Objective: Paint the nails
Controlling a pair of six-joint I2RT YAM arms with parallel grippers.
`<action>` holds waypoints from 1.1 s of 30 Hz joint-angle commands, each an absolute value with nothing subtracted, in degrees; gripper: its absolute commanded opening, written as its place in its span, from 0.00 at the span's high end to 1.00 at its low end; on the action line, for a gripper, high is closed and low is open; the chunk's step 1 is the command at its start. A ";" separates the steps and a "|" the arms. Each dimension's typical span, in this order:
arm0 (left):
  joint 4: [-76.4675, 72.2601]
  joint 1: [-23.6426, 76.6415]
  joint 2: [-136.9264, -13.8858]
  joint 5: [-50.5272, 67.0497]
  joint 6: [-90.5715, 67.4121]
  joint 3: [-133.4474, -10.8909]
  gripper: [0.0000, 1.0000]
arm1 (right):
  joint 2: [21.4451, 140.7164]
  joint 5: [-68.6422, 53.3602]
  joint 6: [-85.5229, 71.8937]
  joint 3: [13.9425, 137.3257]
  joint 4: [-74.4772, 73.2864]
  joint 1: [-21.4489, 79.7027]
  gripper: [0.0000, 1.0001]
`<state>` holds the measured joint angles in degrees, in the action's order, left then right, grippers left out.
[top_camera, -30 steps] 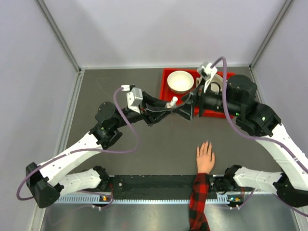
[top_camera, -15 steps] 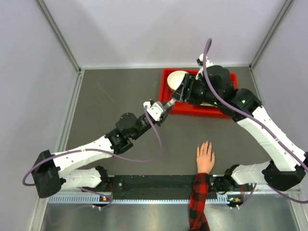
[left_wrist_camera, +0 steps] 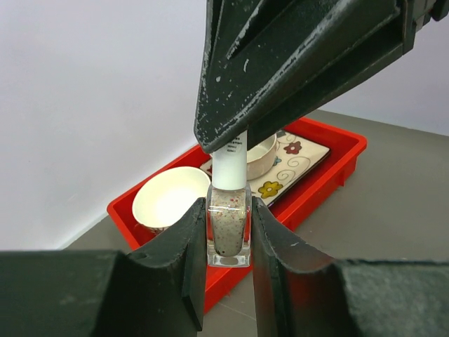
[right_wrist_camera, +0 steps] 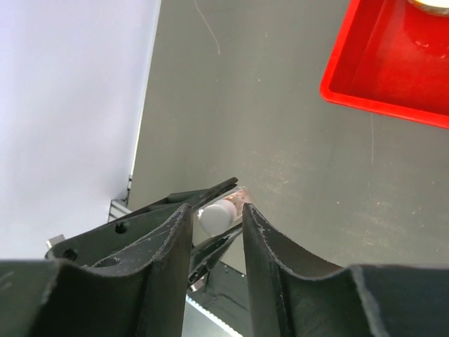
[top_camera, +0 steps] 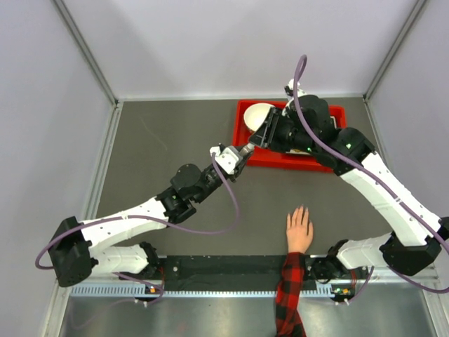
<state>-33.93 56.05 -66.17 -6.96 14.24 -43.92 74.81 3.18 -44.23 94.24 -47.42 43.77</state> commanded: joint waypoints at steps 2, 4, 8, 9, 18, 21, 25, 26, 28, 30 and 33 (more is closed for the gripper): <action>-38.41 56.25 -66.27 -7.38 13.71 -45.09 1.00 | 75.50 2.02 -45.53 94.48 -44.30 44.56 0.64; -38.23 56.25 -66.18 -7.47 13.71 -45.17 1.00 | 75.59 2.11 -45.53 94.31 -44.21 44.47 0.64; -38.06 56.25 -66.01 -7.30 13.62 -45.35 1.00 | 75.76 1.67 -45.53 94.13 -44.03 44.47 0.65; -37.97 56.34 -65.92 -7.29 13.36 -45.35 1.00 | 75.85 1.50 -45.53 94.04 -44.03 44.47 0.65; -32.00 55.55 -63.38 -5.29 4.25 -47.80 1.00 | 73.39 -1.13 -41.76 91.15 -42.55 44.56 1.00; -25.25 53.01 -62.14 6.91 -2.95 -50.52 1.00 | 71.90 -5.95 -31.94 90.44 -40.96 44.56 1.00; -23.81 48.79 -59.07 23.52 -11.32 -50.36 1.00 | 66.64 -20.88 -9.66 85.97 -33.16 44.47 1.00; -24.60 46.34 -58.19 26.95 -13.16 -49.93 1.00 | 65.32 -25.70 -5.75 85.00 -32.18 44.47 1.00; -27.85 43.52 -56.52 37.58 -20.10 -49.39 1.00 | 60.48 -38.11 4.68 80.96 -30.51 44.47 1.00; -31.18 40.53 -56.08 44.09 -27.81 -49.31 1.00 | 56.02 -47.18 12.62 77.72 -29.62 44.56 1.00; -37.86 40.08 -57.47 51.32 -36.52 -50.35 1.00 | 54.32 -57.01 24.06 76.46 -28.74 44.47 1.00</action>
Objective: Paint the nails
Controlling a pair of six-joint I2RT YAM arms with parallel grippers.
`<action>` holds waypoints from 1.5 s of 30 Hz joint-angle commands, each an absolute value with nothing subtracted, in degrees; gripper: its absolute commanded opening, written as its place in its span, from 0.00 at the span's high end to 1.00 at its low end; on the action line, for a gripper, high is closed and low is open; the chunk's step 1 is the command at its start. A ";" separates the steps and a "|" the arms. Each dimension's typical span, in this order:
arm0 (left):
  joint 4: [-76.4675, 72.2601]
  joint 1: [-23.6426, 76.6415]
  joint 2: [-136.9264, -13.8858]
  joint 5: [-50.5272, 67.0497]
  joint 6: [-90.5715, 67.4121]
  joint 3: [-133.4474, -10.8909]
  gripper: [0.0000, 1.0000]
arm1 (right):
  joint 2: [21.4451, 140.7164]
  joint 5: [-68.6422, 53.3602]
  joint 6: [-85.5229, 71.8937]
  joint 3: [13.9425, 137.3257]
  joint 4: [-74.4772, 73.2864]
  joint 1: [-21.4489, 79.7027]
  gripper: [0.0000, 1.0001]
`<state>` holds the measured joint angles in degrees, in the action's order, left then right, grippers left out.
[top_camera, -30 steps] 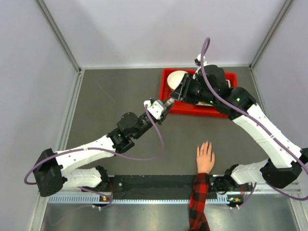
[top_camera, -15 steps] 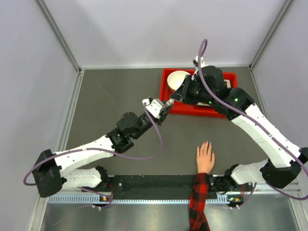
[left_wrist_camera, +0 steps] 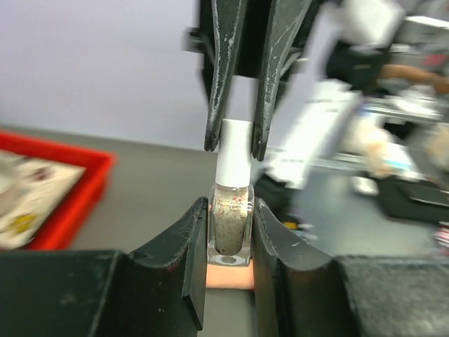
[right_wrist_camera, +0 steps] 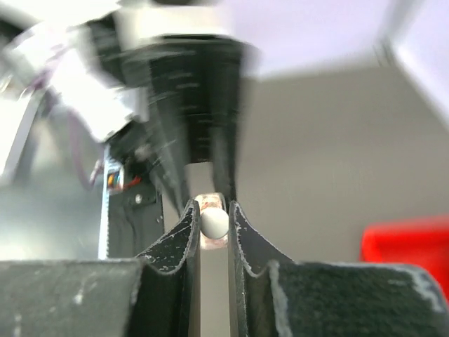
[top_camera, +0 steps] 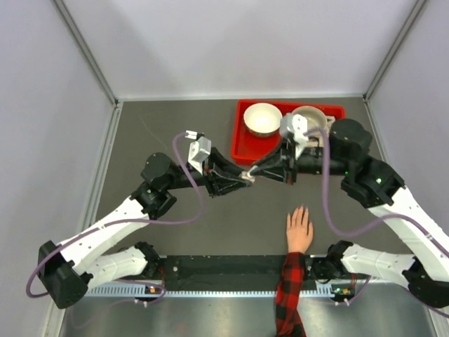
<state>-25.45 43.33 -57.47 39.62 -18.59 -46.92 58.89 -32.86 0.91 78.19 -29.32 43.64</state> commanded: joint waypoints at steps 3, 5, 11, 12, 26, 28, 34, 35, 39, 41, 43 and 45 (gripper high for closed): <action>-47.35 40.08 -60.02 56.24 -46.10 -51.06 1.00 | 57.91 -64.14 30.57 81.97 -35.48 44.47 1.00; -50.71 40.08 -60.90 58.27 -48.86 -51.59 1.00 | 62.21 -67.14 36.02 85.94 -41.10 44.47 1.00; -38.81 40.08 -58.20 54.69 -40.13 -53.26 1.00 | 63.03 -59.82 22.45 87.64 -33.17 44.56 0.54; -35.63 40.17 -57.49 52.75 -37.03 -53.35 1.00 | 62.06 -56.46 18.50 84.76 -29.39 44.56 0.45; -26.18 43.06 -60.11 15.75 -0.81 -50.02 1.00 | 65.29 -1.67 -34.35 91.03 -38.72 44.47 0.01; -27.33 44.72 -60.99 13.29 1.39 -49.75 1.00 | 68.19 -0.62 -36.21 93.42 -41.21 45.17 0.01; -31.02 48.51 -64.07 9.76 5.62 -48.61 1.00 | 72.86 4.92 -39.46 96.77 -43.94 45.70 0.31; -32.42 48.78 -63.99 8.62 5.62 -47.82 1.00 | 73.64 5.18 -40.16 96.85 -44.47 45.62 0.33; -33.13 48.96 -64.34 7.47 4.92 -47.20 1.00 | 74.27 10.63 -40.43 97.56 -46.93 47.02 0.32; -33.22 49.04 -64.68 7.73 4.40 -47.28 1.00 | 74.00 10.46 -40.87 96.95 -46.32 46.93 0.35; -33.75 49.04 -64.78 7.91 4.04 -47.20 1.00 | 73.92 10.11 -41.57 96.59 -45.97 47.02 0.38; -33.75 49.04 -65.21 8.26 3.60 -47.46 1.00 | 73.65 10.02 -42.27 96.33 -45.62 46.94 0.42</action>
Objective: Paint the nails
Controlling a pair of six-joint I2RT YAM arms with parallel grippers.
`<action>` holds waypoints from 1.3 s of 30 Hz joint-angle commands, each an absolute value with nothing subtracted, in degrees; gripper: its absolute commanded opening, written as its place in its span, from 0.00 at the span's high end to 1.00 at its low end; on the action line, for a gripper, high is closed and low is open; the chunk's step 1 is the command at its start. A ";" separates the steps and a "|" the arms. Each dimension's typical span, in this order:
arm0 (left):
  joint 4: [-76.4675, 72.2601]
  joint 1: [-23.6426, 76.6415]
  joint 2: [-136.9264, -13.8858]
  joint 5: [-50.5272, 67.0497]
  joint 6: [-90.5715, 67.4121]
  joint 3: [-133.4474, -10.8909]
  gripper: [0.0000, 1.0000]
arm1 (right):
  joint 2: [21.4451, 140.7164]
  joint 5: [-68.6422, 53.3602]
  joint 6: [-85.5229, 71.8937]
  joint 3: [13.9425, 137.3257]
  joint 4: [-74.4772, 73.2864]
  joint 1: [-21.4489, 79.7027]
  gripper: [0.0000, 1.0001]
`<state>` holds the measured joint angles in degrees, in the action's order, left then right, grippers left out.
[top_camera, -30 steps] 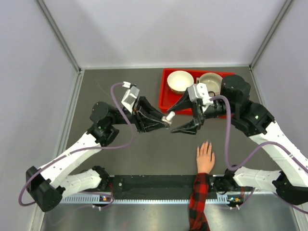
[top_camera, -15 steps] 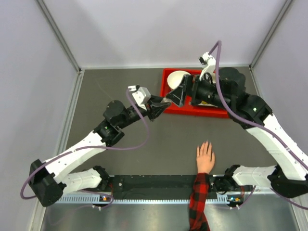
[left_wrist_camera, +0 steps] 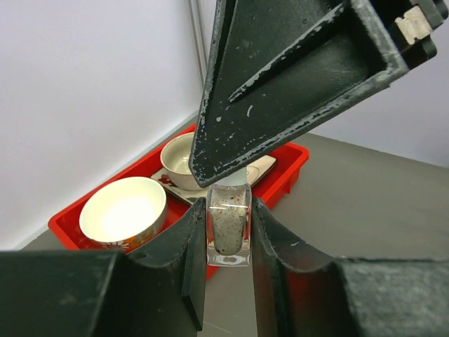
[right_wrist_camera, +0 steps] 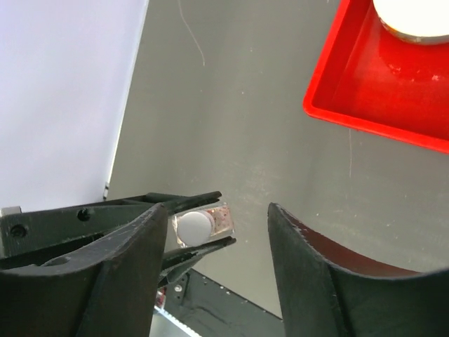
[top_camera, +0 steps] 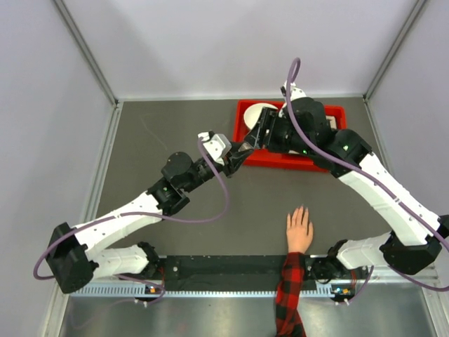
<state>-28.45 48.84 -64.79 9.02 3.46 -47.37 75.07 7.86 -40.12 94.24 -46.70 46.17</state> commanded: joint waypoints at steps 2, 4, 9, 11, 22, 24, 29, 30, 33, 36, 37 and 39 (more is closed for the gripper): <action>-33.40 49.04 -65.65 8.35 3.52 -47.81 1.00 | 73.48 9.67 -42.63 95.89 -45.09 47.02 0.50; -33.31 49.04 -66.09 8.44 3.60 -47.90 1.00 | 73.13 9.41 -42.98 95.45 -44.48 46.93 0.50; -33.05 49.04 -66.09 8.88 3.16 -48.07 1.00 | 73.48 9.84 -42.10 95.54 -44.30 47.02 0.57; -32.35 49.04 -66.01 8.88 3.16 -48.16 1.00 | 73.48 9.58 -42.10 95.80 -44.56 47.02 0.63; -30.85 48.96 -65.48 9.58 -1.91 -49.74 1.00 | 72.16 6.86 -38.33 95.28 -44.48 47.02 1.00; -30.76 48.69 -64.87 10.71 -4.03 -49.75 1.00 | 70.50 4.85 -32.39 93.96 -42.02 47.02 1.00; -30.41 47.37 -62.14 18.53 -12.38 -50.01 1.00 | 64.61 -19.72 -3.60 86.06 -29.83 47.02 1.00; -30.41 47.20 -61.44 20.02 -13.44 -50.10 1.00 | 63.38 -30.91 2.14 85.09 -29.88 47.02 1.00; -30.59 47.20 -59.60 24.42 -16.87 -50.01 1.00 | 58.20 -46.50 18.50 81.57 -29.53 47.02 1.00; -30.76 47.20 -58.28 26.19 -19.15 -50.01 1.00 | 58.43 -62.22 28.72 82.08 -33.27 45.36 1.00; -31.02 47.11 -58.18 26.71 -20.12 -50.01 1.00 | 62.71 -65.71 30.48 87.31 -36.44 44.92 1.00; -31.99 47.11 -57.66 27.94 -21.18 -49.92 1.00 | 67.21 -70.11 37.15 93.83 -49.74 44.65 1.00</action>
<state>-29.56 49.28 -58.06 31.94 -13.91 -47.70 60.62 -39.83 16.99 84.12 -34.15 44.25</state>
